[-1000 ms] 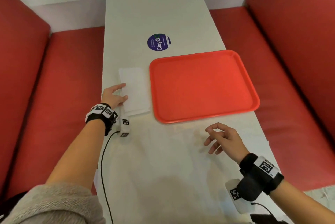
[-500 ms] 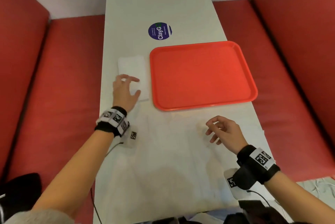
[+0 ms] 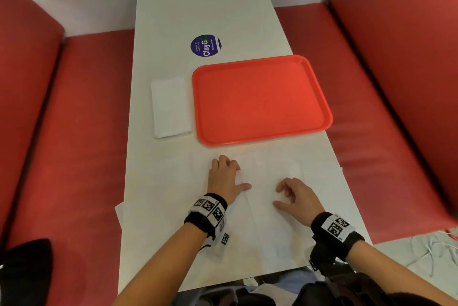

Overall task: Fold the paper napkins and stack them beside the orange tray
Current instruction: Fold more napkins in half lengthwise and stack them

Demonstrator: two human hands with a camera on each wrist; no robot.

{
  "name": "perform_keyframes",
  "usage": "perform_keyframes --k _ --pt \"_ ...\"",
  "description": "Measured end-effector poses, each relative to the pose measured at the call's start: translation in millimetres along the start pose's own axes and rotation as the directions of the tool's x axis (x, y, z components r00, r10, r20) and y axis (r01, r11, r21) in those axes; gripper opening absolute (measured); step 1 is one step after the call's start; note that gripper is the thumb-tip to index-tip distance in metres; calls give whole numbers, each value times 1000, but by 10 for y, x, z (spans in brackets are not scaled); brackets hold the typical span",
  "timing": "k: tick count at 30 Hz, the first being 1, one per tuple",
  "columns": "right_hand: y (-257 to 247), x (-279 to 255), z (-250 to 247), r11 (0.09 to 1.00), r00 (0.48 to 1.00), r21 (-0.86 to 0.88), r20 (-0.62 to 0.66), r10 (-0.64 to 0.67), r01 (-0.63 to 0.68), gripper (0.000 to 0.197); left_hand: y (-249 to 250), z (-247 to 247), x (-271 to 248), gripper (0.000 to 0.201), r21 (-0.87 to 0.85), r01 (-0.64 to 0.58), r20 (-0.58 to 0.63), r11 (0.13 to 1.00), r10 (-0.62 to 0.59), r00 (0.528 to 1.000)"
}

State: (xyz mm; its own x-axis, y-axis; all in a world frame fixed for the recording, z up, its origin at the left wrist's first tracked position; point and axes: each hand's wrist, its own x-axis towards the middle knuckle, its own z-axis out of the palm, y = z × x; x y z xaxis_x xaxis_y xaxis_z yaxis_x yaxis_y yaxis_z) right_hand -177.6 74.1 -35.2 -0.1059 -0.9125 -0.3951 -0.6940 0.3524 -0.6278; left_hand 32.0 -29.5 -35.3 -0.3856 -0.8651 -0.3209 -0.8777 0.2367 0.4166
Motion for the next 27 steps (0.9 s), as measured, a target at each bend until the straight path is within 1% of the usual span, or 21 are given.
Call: perform_keyframes --k 3,6,8,11,14,16,18,21,22,24,25,27 --pt "41 10 4 1000 1000 14 -9 -21 21 28 -12 -36 13 48 -48 -1 21 999 2 1000" --pt "67 12 9 999 999 15 -13 -31 31 26 -2 -110 -42 29 -144 -32 -5 989 31 999" --pt "73 5 21 999 999 6 -19 -42 42 23 0 -199 -109 22 -195 -58 -28 979 53 998" --pt "80 9 30 999 998 1 -30 -49 49 20 -54 -419 -232 15 -261 -59 -71 963 41 997" --pt "81 20 13 999 999 18 -18 -39 40 19 -157 -761 -371 8 -315 -61 -132 947 20 991" --pt "54 27 -15 999 999 4 13 -40 40 16 -215 -1022 -441 6 -331 -69 -137 941 24 990" --pt "-40 53 -98 997 997 -44 54 -63 66 12 -243 -1265 -490 11 -351 -91 -120 932 52 991" --pt "-352 162 -376 960 981 -202 76 -181 193 12 -205 -1584 -563 16 -403 -173 -119 899 137 983" --pt "-488 215 -494 948 970 -208 75 -232 242 12 -178 -1680 -584 17 -423 -210 -114 881 177 977" --pt "-764 342 -715 932 941 -134 62 -333 338 14 -140 -1850 -619 18 -468 -284 -107 837 266 958" --pt "-903 399 -798 920 924 -85 55 -379 382 15 -144 -1913 -630 16 -491 -327 -115 808 312 943" --pt "-1180 483 -898 893 892 -4 37 -450 450 17 -160 -2011 -652 11 -531 -409 -159 742 387 908"
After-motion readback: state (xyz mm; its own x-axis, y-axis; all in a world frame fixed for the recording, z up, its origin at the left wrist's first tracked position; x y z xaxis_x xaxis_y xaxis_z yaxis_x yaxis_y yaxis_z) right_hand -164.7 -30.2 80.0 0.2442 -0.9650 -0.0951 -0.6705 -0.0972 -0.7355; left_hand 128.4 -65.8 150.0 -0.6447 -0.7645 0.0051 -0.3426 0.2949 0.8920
